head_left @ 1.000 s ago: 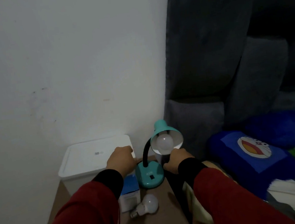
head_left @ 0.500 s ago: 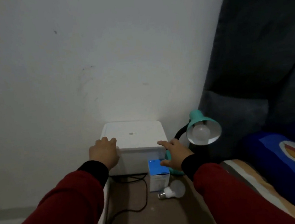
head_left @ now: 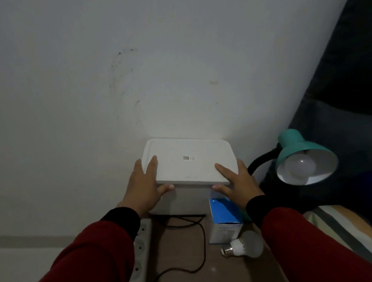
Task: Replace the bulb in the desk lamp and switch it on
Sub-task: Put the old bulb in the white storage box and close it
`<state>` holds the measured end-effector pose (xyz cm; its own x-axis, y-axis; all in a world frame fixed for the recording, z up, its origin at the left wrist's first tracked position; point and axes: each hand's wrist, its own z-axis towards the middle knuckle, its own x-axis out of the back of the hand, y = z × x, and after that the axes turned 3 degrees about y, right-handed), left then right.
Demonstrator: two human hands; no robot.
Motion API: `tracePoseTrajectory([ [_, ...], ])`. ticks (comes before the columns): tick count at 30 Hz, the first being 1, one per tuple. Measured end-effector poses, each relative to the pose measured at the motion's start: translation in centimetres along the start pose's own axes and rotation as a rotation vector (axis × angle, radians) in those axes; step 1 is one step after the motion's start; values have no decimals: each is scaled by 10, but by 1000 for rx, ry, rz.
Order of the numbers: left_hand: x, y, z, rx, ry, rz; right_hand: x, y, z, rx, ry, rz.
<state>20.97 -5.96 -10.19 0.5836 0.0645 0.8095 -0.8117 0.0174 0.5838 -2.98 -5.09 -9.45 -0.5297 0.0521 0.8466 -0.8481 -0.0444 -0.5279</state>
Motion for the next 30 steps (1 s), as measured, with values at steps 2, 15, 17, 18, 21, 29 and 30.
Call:
tracePoseTrajectory([
  [2, 0, -1, -1, -18, 15, -31, -1, 1, 0, 5, 9, 13],
  [15, 20, 5, 9, -51, 52, -52, 23, -13, 6, 2, 93, -40],
  [17, 25, 8, 8, -56, 70, -39, 28, -17, 6, 14, 106, -34],
  [18, 28, 10, 7, -63, 82, -31, 30, -19, 5, 18, 119, -24],
  [21, 37, 16, 0, -84, 110, -23, 38, -25, -3, 22, 146, 10],
  [29, 64, 39, -67, -133, 172, -21, 49, -38, -71, 3, 221, 104],
  [30, 66, 42, -79, -141, 178, -25, 51, -38, -83, 4, 225, 116],
])
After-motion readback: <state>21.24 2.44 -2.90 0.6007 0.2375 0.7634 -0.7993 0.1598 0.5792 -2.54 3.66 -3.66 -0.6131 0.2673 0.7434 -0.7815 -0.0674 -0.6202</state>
